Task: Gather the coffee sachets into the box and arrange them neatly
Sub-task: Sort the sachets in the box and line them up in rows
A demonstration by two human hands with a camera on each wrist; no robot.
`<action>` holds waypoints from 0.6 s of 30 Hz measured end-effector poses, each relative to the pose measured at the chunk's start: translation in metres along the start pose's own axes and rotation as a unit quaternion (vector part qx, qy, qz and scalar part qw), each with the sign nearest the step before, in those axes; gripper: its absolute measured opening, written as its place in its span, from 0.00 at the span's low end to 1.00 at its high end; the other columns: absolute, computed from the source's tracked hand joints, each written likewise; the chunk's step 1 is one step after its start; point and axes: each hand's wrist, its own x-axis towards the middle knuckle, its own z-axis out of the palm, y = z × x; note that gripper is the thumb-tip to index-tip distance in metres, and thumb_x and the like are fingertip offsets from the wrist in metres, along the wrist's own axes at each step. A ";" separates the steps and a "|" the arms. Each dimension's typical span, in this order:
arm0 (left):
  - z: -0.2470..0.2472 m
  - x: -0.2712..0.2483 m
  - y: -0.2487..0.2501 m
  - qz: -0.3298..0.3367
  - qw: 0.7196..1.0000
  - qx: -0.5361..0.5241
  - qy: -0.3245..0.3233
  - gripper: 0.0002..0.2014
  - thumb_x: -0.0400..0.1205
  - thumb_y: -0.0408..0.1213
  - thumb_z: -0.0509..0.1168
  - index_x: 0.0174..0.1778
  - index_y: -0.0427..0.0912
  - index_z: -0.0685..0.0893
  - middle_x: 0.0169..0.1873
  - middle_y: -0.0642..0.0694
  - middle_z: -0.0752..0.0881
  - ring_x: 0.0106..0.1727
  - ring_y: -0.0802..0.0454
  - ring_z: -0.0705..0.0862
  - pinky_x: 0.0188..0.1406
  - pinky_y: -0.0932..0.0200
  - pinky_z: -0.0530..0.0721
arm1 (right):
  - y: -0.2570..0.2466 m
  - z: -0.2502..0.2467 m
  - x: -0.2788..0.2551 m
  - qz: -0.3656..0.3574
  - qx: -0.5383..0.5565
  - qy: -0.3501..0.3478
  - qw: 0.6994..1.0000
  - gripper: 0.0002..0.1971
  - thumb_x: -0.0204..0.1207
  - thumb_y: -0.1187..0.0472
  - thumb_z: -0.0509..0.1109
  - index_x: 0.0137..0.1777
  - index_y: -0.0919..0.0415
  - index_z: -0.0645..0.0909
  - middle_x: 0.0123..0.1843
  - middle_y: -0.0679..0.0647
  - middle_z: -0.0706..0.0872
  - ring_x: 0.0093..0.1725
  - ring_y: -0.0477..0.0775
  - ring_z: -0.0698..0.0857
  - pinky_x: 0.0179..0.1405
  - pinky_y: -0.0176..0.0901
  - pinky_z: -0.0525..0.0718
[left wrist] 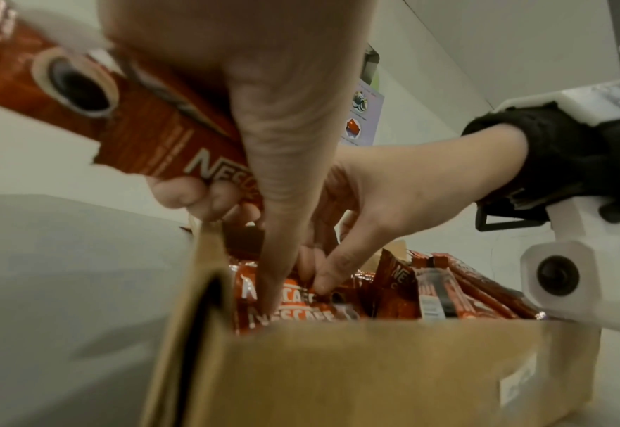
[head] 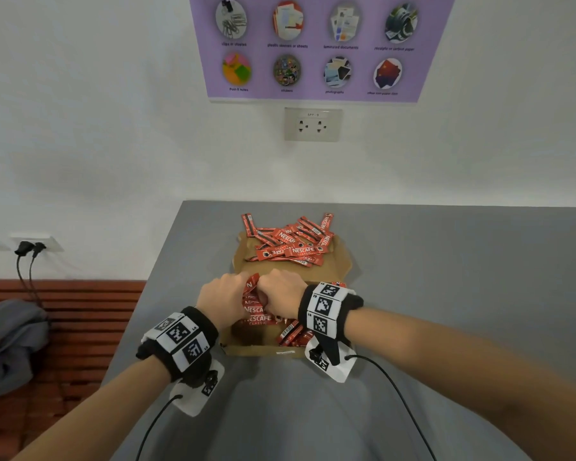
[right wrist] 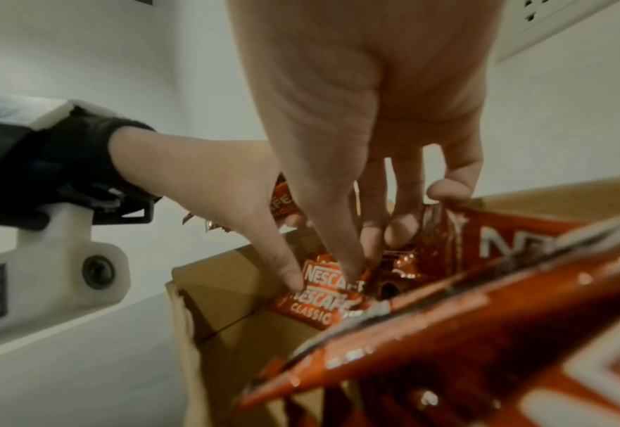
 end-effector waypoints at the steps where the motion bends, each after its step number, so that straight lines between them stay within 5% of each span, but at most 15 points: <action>1: 0.000 0.000 -0.001 0.000 1.000 -0.005 -0.001 0.25 0.73 0.54 0.71 0.62 0.48 0.74 0.56 0.48 0.85 0.55 0.47 0.84 0.55 0.51 0.83 | 0.001 0.000 0.000 0.001 0.005 0.005 1.000 0.05 0.73 0.67 0.68 0.48 0.64 0.83 0.50 0.61 0.85 0.49 0.63 0.84 0.38 0.46 0.78; 6: -0.001 0.000 0.001 0.004 1.000 0.002 -0.015 0.26 0.73 0.55 0.71 0.63 0.46 0.76 0.55 0.48 0.85 0.55 0.47 0.84 0.53 0.54 0.82 | 0.007 0.000 -0.002 -0.003 0.019 0.009 1.000 0.04 0.72 0.63 0.71 0.44 0.62 0.84 0.47 0.58 0.87 0.47 0.60 0.85 0.39 0.45 0.80; 12: -0.010 0.007 0.005 -0.048 0.995 -0.079 0.042 0.12 0.81 0.38 0.62 0.60 0.43 0.76 0.51 0.43 0.85 0.50 0.45 0.85 0.49 0.52 0.85 | 0.005 0.004 -0.005 -0.030 -0.008 -0.059 0.998 0.11 0.71 0.54 0.75 0.50 0.60 0.86 0.51 0.57 0.87 0.50 0.58 0.84 0.41 0.44 0.78; 18: -0.010 0.010 0.009 -0.044 0.994 -0.089 0.037 0.13 0.82 0.40 0.62 0.62 0.43 0.76 0.53 0.44 0.85 0.51 0.46 0.84 0.51 0.53 0.85 | -0.002 0.004 -0.002 -0.046 -0.064 -0.063 0.995 0.18 0.70 0.53 0.76 0.56 0.63 0.80 0.54 0.58 0.86 0.53 0.60 0.84 0.41 0.45 0.76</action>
